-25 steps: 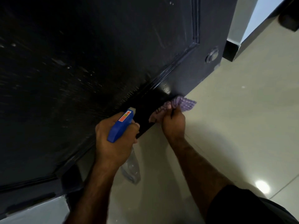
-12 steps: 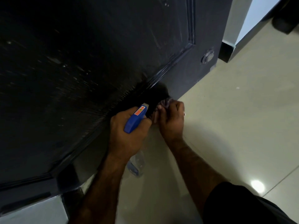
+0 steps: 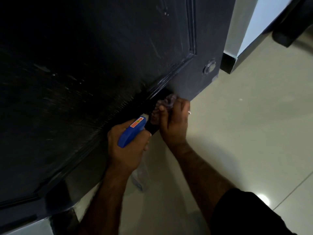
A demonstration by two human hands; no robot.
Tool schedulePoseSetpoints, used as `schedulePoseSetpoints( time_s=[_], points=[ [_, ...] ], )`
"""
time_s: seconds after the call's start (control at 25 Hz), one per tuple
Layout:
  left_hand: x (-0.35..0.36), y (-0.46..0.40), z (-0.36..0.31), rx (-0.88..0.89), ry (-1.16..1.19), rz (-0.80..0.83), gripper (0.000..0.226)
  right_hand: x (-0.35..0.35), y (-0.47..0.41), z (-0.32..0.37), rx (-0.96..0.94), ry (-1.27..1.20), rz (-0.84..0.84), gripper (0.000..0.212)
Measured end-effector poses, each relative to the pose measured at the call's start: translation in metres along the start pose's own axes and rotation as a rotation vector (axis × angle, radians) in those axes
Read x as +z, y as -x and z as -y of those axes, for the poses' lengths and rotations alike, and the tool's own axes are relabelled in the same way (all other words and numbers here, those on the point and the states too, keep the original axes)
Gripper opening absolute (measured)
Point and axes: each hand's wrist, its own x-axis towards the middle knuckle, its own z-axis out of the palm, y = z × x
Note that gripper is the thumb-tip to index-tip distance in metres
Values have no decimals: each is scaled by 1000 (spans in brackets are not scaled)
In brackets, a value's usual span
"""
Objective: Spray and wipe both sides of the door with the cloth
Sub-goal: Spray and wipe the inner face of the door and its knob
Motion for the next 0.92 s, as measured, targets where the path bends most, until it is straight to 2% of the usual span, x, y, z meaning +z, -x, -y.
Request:
schedulePoseSetpoints(
  time_s=[0.12,0.16,0.2,0.24,0.32,0.4,0.44,0.48,0.52,0.6,0.64,0.68,0.72,0.76,0.8,0.88,0.92],
  points=[
    [11,-7,4,-33,-87,2,30,0,-2,-20,552,-87,-11,36],
    [15,-10,2,-49,-81,10,30,2,-10,-13,684,-148,-52,33],
    [18,-12,0,-72,-59,13,27,0,-21,2,731,-228,-108,28],
    [21,-15,-3,-89,-30,9,21,-4,-34,18,638,-291,-167,23],
    [25,-20,-8,-54,26,-29,20,-13,-51,48,215,-298,-234,19],
    [30,-23,-10,-24,43,-58,28,-18,-56,48,-118,-206,-198,25],
    [32,-23,-11,-16,40,-68,30,-17,-52,36,-165,-142,-179,32],
    [34,-22,-13,-3,28,-77,33,-15,-45,20,-127,-66,-160,38],
    [37,-22,-14,12,2,-77,37,-10,-37,-3,-11,7,-147,45],
    [42,-21,-17,36,-31,-61,38,-7,-34,-28,426,16,-131,56],
    [44,-22,-19,30,-25,-52,35,-6,-41,-31,654,-71,-141,60],
    [45,-23,-18,13,-17,-45,30,-5,-51,-23,806,-161,-173,61],
    [47,-25,-18,-9,-9,-38,24,-4,-61,-9,871,-236,-187,59],
    [48,-27,-19,-27,-3,-31,19,-6,-69,8,810,-275,-222,54],
    [50,-29,-20,-37,-1,-26,18,-10,-76,20,610,-303,-261,45],
    [55,-34,-20,-30,-16,-17,18,-25,-83,27,45,-207,-296,33],
    [57,-37,-21,-10,-27,-18,21,-33,-86,24,-170,-151,-283,32]
  ],
)
